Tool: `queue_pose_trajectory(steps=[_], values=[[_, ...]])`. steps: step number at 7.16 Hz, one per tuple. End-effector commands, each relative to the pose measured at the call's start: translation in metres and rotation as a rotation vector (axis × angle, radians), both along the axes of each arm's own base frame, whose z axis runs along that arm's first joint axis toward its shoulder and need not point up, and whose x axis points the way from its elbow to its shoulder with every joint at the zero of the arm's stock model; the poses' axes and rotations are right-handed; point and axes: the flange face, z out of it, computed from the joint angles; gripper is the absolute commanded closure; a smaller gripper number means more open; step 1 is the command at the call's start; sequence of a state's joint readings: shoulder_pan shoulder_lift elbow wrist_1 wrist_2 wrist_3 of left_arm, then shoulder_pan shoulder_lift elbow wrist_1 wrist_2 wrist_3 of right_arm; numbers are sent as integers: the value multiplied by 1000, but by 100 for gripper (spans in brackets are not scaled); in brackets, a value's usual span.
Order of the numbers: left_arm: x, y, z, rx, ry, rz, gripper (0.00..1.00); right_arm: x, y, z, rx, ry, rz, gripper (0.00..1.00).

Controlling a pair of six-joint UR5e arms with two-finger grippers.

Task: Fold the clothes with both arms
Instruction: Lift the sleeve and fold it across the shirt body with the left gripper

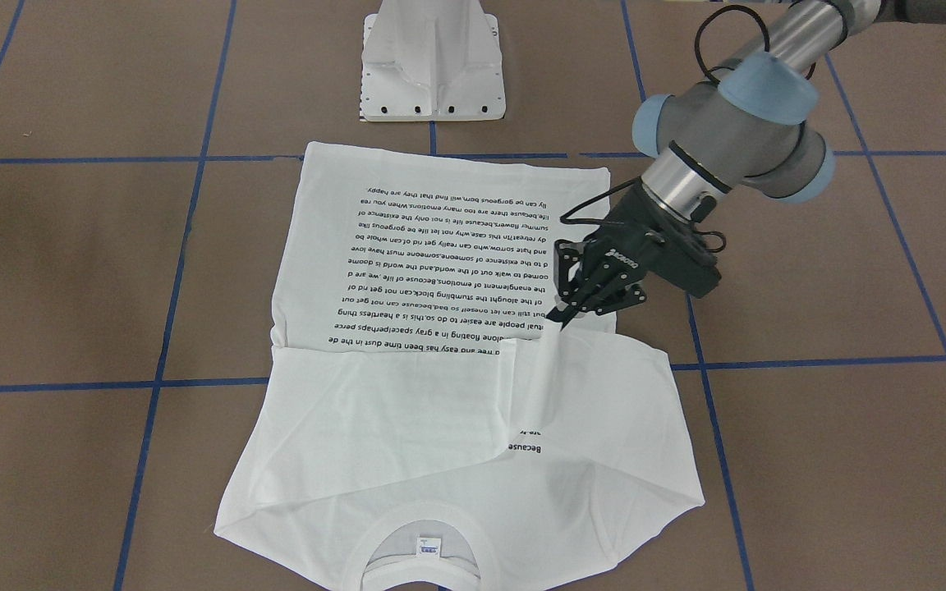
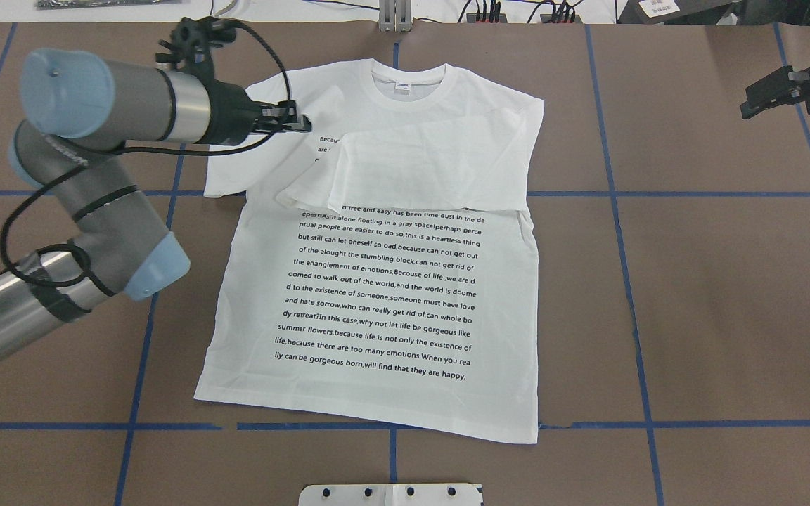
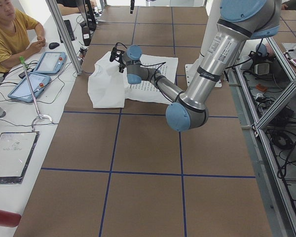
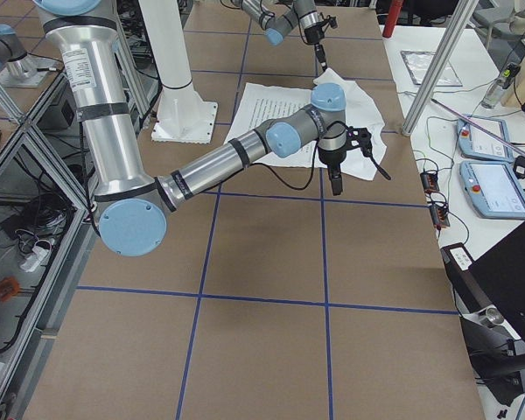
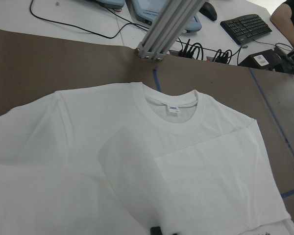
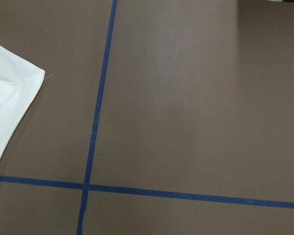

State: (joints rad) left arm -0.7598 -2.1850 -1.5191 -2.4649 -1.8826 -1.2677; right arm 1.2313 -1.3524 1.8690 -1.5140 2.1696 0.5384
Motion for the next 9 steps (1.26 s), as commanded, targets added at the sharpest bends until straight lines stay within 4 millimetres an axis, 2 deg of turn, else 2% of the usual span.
queue_pose_trajectory(steps=[1,2,3,5,6,7,8,9], values=[[84,-2,-70,-90,43,-18,100,0,0,1,-2,1,1,0],[108,1,-86,-101,51,-21,100,-1,0,1,-1,3,-1,0],[131,20,-88,-94,46,-15,100,0,0,1,-2,3,2,0],[162,54,-93,-80,44,33,100,0,0,1,-1,2,2,0],[185,82,-96,-51,34,55,100,0,0,1,-1,2,2,0],[203,101,-92,-15,17,55,100,0,0,1,-1,2,2,0],[207,105,-90,-10,14,61,36,-1,0,0,1,2,0,0],[207,106,-86,-7,5,62,0,-1,0,0,-3,0,4,0]])
